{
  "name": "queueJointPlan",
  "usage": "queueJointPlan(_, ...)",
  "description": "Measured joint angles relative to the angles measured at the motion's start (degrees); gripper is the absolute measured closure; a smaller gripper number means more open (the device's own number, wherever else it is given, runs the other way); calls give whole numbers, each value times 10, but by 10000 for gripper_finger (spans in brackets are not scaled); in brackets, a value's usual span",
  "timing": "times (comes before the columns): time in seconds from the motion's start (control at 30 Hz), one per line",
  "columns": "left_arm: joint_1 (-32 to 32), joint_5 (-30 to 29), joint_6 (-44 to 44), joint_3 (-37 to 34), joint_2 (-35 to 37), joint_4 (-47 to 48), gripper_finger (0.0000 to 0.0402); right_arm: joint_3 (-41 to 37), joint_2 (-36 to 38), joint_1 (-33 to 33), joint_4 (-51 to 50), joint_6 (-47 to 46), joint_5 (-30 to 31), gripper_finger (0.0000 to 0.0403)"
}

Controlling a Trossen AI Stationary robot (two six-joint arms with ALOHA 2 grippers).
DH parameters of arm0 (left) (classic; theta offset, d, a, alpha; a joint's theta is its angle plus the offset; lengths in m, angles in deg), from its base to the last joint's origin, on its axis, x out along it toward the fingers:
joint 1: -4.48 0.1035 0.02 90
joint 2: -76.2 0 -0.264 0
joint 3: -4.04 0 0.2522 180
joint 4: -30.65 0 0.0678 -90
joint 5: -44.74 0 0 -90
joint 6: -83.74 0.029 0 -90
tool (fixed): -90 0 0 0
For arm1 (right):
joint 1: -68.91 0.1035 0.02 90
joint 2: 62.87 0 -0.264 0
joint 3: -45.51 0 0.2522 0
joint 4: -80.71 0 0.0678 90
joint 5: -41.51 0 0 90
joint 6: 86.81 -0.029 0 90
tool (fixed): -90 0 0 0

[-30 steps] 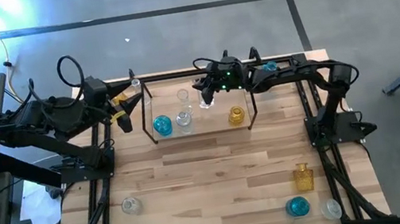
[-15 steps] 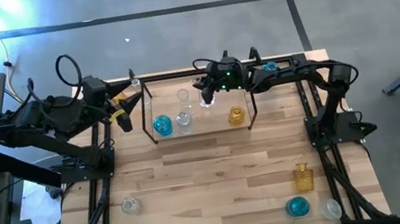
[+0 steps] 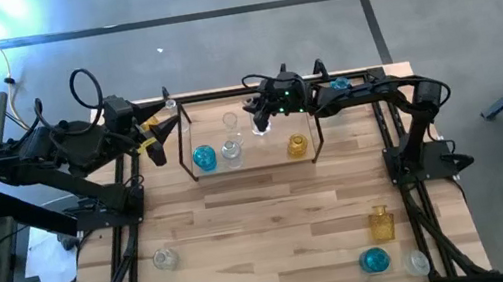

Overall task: Sort vases onto shelf
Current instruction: Put the transparent vase on the shelf aligned with the other transparent vases

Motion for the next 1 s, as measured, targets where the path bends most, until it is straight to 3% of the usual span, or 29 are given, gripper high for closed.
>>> queueJointPlan(1.0,0,0,0,0,0,0,165,0,0,0,-5,6,-29,304)
